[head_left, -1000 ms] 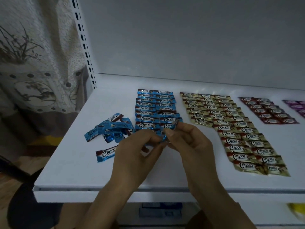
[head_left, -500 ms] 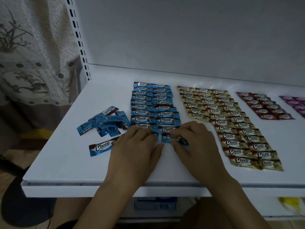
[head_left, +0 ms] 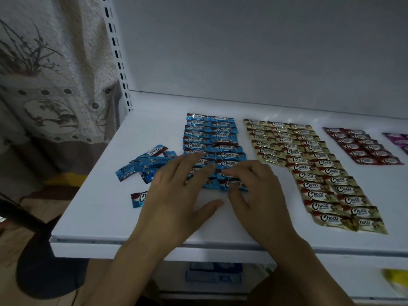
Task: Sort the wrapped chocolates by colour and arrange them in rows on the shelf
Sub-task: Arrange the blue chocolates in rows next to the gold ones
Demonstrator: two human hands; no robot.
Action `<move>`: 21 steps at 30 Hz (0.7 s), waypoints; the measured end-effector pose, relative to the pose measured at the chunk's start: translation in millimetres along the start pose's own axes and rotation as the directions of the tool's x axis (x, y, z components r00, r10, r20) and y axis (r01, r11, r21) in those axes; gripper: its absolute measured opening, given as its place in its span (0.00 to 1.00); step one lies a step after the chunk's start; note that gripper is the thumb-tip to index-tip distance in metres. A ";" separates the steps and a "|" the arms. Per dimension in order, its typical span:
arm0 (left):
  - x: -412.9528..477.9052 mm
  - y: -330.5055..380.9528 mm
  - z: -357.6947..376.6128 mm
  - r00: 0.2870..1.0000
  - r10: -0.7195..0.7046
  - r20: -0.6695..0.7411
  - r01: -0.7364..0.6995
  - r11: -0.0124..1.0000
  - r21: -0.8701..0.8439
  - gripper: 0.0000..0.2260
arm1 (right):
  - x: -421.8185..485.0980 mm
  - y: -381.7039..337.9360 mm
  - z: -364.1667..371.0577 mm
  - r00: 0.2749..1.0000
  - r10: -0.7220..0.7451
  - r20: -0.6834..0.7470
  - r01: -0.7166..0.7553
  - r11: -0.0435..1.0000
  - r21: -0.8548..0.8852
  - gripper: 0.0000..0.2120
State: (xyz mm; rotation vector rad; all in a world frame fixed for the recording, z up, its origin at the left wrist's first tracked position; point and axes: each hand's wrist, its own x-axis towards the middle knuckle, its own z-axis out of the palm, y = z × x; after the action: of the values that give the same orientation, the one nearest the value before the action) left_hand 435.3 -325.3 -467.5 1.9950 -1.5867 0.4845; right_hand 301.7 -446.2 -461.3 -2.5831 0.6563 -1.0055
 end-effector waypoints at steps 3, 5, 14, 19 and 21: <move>-6.7 -40.1 -16.2 0.986 -0.030 0.165 0.020 0.998 0.065 0.40 | 10.0 -17.3 8.8 0.999 -0.043 0.013 0.042 0.998 0.056 0.14; -8.4 -63.4 -24.0 0.956 -0.105 0.275 0.075 0.990 0.119 0.46 | 17.6 -28.7 15.4 0.996 -0.088 0.017 0.086 0.993 0.076 0.12; -3.1 -97.2 -22.0 0.929 -0.094 0.359 0.112 0.993 -0.029 0.34 | 63.6 -61.0 36.2 0.969 -0.106 0.221 0.095 0.994 0.062 0.14; -8.4 -107.7 -28.7 0.959 -0.108 0.261 0.133 0.988 -0.080 0.23 | 75.0 -71.2 56.7 0.910 -0.080 0.407 0.136 0.985 -0.111 0.14; -8.2 -103.7 -28.7 0.965 -0.142 0.220 0.171 0.978 -0.120 0.21 | 76.2 -78.4 66.0 0.881 -0.084 0.465 0.209 0.952 -0.224 0.13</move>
State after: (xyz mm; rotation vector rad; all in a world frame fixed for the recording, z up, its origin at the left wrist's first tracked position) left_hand 535.3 -284.6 -469.1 2.0993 -1.5217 0.1013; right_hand 421.3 -411.5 -432.7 -2.9915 0.5004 -0.3306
